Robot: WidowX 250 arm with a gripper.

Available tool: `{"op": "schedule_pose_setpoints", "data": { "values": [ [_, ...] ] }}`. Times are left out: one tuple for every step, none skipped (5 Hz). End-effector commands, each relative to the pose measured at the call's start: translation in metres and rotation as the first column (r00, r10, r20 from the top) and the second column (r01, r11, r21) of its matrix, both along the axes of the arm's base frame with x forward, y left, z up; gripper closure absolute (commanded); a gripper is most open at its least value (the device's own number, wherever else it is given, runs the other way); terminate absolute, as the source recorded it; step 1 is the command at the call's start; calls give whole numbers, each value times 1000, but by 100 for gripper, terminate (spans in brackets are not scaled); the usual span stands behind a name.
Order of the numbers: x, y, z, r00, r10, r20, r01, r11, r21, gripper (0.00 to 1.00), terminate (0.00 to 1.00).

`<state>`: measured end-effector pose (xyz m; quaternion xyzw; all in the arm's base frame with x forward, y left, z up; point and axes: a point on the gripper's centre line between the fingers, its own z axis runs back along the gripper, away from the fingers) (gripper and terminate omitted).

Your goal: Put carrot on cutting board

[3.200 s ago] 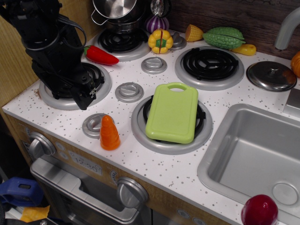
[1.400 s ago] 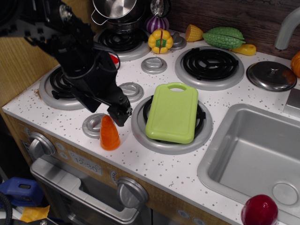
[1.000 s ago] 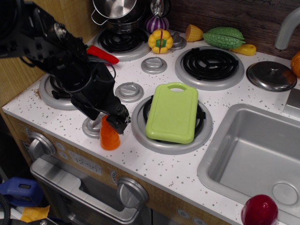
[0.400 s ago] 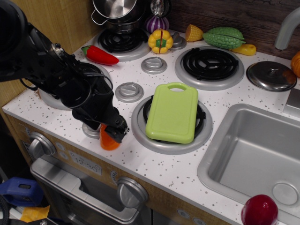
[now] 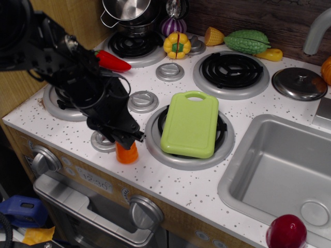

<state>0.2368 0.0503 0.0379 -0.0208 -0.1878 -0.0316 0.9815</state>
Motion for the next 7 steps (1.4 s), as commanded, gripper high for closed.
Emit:
{"op": "schedule_pose_setpoints", "data": {
  "values": [
    [20,-2,33,999,8,32,-9,999,32,0,0],
    [31,-5,51,1000,15,22,-16,999,43,0,0],
    [45,-12,61,999,36,19,-37,997,73,100,0],
    [59,-23,59,998,47,45,-51,994,99,100,0],
    [68,-35,50,995,55,78,-63,993,103,100,0],
    [76,-51,41,994,49,98,-60,992,111,100,0],
    [81,-61,37,991,52,121,-65,993,101,100,100]
  ]
}}
